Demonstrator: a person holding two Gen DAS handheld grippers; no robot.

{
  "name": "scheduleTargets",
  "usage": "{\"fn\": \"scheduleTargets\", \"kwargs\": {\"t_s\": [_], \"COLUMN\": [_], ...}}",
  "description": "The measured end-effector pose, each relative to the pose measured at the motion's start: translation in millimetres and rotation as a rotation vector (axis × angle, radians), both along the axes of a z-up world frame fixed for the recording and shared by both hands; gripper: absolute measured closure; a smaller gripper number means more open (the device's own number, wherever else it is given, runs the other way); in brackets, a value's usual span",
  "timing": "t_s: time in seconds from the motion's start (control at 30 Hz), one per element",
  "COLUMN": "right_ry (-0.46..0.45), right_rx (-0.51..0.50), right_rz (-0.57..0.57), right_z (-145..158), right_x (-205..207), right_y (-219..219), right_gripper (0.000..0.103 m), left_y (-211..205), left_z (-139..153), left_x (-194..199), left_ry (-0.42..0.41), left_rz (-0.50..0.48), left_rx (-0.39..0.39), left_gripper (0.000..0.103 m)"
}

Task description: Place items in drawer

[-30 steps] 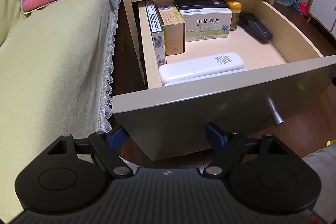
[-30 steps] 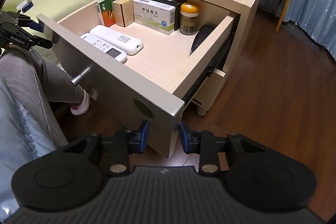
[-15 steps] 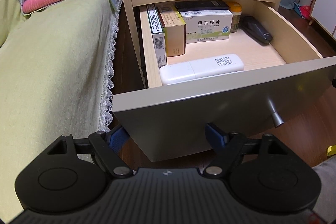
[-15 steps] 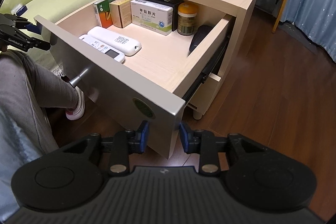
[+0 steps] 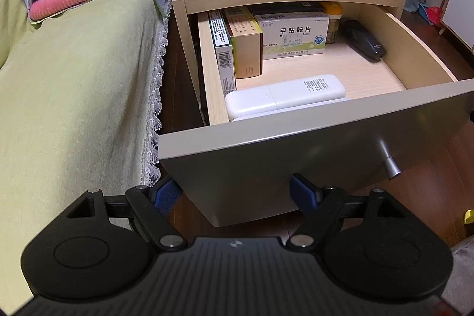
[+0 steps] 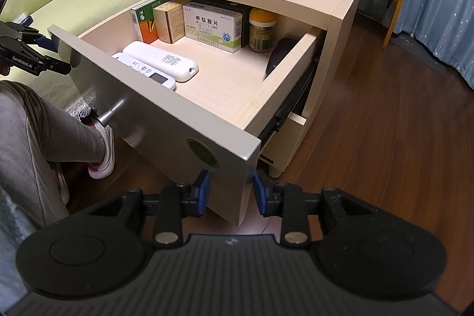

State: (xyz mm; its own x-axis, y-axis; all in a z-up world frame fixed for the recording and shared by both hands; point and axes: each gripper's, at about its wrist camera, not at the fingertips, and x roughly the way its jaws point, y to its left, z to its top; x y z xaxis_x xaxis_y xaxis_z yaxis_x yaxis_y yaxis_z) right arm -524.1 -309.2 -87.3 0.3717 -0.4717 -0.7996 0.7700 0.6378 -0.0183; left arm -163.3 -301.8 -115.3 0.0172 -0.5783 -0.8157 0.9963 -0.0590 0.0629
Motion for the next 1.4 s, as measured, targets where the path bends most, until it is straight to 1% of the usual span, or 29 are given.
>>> {"fn": "scheduleTargets", "kwargs": {"t_s": [0.67,1.4], "right_ry": [-0.019,-0.023], "right_rx": [-0.01,-0.046], "right_rz": [-0.015,-0.039], "right_z": [0.4,-3.0], "right_x": [-2.6,-0.4], "right_y": [-3.8,-3.4], "right_gripper": [0.074,0.073], "left_y": [1.8,4.7], "left_z": [-1.1,-4.4], "left_x": [0.8,1.4], "left_ry": [0.0,-0.003], "left_rz": [0.004,0.011], "left_rx": [-0.009,-0.035], "left_gripper": [0.024,0.024]}}
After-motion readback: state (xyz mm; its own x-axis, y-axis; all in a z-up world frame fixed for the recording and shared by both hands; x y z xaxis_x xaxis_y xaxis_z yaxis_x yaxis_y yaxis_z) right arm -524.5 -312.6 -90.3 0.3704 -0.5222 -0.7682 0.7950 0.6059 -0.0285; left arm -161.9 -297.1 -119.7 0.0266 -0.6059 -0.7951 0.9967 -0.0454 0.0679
